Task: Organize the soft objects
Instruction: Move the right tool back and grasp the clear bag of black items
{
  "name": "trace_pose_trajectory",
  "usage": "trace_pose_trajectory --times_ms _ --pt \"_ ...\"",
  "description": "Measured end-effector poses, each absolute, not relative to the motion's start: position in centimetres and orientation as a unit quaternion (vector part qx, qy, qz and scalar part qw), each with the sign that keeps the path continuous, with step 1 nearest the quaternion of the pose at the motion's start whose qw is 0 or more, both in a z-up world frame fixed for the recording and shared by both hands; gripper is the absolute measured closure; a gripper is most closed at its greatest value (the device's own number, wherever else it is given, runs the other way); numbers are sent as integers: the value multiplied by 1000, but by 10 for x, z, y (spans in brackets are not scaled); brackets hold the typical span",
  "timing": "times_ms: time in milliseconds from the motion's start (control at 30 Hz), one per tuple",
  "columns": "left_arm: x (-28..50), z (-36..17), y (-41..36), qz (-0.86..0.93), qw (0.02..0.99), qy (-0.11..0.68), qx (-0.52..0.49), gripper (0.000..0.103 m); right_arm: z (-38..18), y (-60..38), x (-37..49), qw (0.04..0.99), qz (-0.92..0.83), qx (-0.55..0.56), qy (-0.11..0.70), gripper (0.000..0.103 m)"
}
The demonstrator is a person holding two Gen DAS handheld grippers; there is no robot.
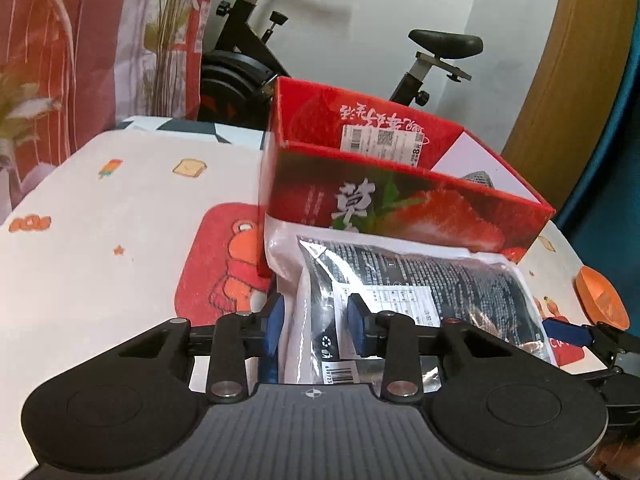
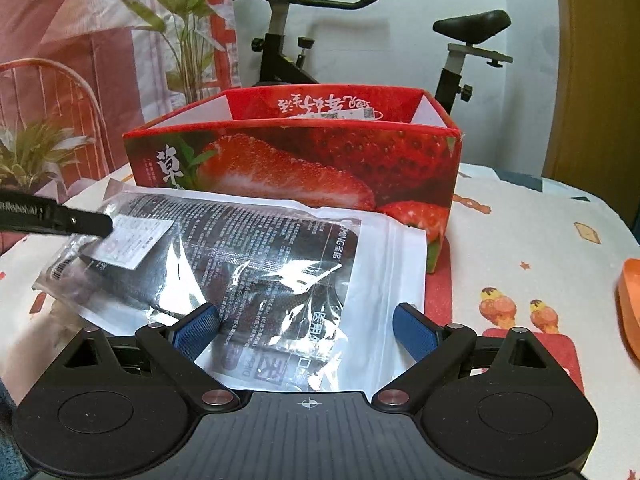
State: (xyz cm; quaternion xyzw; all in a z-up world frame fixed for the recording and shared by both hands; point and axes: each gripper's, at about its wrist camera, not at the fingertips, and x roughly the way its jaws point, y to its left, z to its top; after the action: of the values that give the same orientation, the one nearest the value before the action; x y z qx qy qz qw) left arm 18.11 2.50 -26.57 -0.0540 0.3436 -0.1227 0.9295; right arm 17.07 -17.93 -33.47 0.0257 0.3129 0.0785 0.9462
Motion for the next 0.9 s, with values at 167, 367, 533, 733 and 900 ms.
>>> trace_pose_trajectory --times_ms 167,367,533,733,900 --pt "176 -274 29 -125 929 342 -64 66 -335 -179 171 945 81 24 315 10" --pt "176 -279 29 -127 930 339 -61 66 -332 -186 175 938 90 54 329 11" --pt "177 -280 30 -127 930 340 -63 66 -322 -192 178 936 96 68 331 21" --pt "177 -283 30 -127 930 340 -65 66 -310 -201 189 937 98 78 326 30" --pt "177 -283 30 -126 929 341 -68 66 -313 -199 192 937 100 72 328 41"
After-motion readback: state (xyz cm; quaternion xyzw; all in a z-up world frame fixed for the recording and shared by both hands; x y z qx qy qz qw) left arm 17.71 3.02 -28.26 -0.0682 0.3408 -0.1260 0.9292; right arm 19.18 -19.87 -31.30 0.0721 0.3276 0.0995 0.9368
